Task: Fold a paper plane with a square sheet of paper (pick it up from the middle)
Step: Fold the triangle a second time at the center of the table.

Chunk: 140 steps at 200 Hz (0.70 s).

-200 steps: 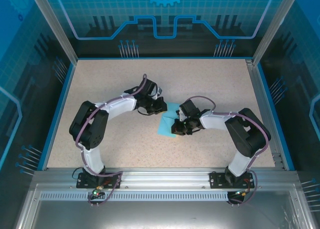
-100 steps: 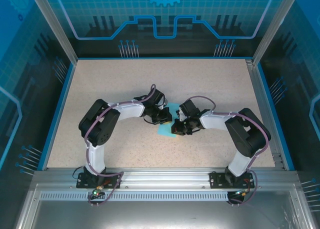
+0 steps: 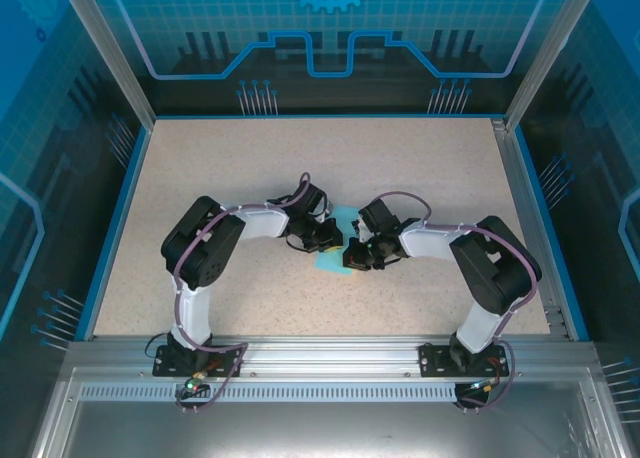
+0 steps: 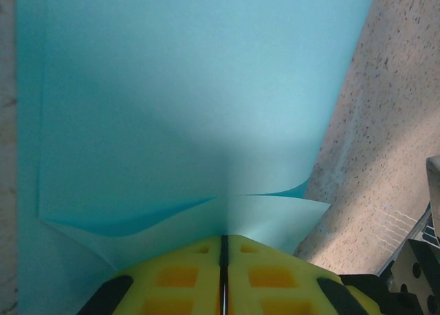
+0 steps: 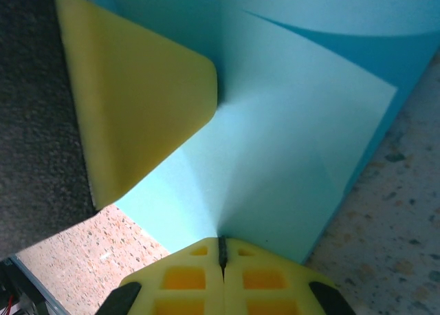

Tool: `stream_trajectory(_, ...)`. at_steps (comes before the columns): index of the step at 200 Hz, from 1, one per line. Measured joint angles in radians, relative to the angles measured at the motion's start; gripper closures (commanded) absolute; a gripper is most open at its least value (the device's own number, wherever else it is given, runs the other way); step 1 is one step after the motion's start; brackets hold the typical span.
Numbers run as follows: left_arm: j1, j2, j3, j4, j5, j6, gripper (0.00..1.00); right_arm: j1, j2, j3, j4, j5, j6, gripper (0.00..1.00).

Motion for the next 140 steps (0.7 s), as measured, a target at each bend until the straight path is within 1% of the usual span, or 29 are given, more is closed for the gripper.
stream_trajectory(67,0.017,-0.004,-0.046,0.085,0.039,0.009,0.87,0.0,0.001,0.0,-0.002,0.0,0.0,1.0)
stream_trajectory(140,0.032,-0.004,-0.043,0.084,0.046,0.022,0.87,0.0,0.001,0.0,-0.002,0.0,0.0,1.0)
